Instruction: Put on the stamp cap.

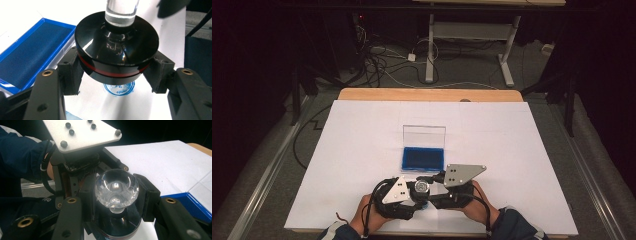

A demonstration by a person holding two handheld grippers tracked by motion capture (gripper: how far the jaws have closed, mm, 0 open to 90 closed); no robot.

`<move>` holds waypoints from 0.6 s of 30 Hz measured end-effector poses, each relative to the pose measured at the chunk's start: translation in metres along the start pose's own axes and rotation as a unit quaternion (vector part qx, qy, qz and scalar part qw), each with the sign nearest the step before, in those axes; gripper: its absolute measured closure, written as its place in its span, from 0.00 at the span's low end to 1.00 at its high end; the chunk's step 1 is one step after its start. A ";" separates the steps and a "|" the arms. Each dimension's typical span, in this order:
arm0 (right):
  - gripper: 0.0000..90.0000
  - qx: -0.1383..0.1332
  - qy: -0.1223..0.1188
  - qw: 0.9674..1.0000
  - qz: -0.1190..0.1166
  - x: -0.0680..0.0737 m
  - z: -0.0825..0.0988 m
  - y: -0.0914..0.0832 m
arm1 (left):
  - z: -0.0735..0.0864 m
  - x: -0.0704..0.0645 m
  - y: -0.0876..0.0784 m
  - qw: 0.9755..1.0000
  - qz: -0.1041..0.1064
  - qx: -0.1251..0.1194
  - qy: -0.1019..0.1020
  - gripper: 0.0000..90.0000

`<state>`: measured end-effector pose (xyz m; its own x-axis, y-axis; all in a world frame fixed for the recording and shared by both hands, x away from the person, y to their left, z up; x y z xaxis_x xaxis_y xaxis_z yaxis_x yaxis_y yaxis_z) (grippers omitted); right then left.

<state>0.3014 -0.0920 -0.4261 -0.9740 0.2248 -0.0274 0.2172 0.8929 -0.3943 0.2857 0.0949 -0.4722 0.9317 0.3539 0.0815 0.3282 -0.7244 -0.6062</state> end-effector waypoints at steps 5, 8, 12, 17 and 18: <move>0.64 -0.004 0.001 1.000 0.004 -0.001 0.001 0.000 | 0.000 0.001 0.000 1.000 0.001 0.002 0.000 0.41; 0.64 -0.004 0.003 1.000 0.007 -0.001 0.002 0.000 | 0.001 0.002 0.000 1.000 0.000 -0.001 0.000 0.41; 0.64 0.000 0.003 1.000 0.006 -0.001 0.002 0.000 | 0.001 0.002 0.000 1.000 -0.004 0.004 0.004 0.41; 0.64 -0.012 0.007 1.000 0.008 -0.002 0.002 -0.001 | -0.001 0.002 -0.002 1.000 -0.005 0.001 0.002 0.41; 0.64 -0.010 0.005 1.000 0.009 -0.001 0.001 -0.001 | -0.001 0.002 -0.002 1.000 -0.004 0.000 0.001 0.41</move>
<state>0.3025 -0.0939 -0.4270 -0.9693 0.2447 -0.0256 0.2361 0.8963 -0.3754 0.2872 0.0963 -0.4705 0.9294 0.3586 0.0870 0.3351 -0.7212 -0.6063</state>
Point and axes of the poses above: each handheld gripper's, and its own axes: y roughly forward along the jaws, z roughly out of its underside, x roughly to its left, the point moved 2 cm from there along y, roughly forward along the jaws, and after that the axes turned 1 degree about z, right-handed, at the moved point
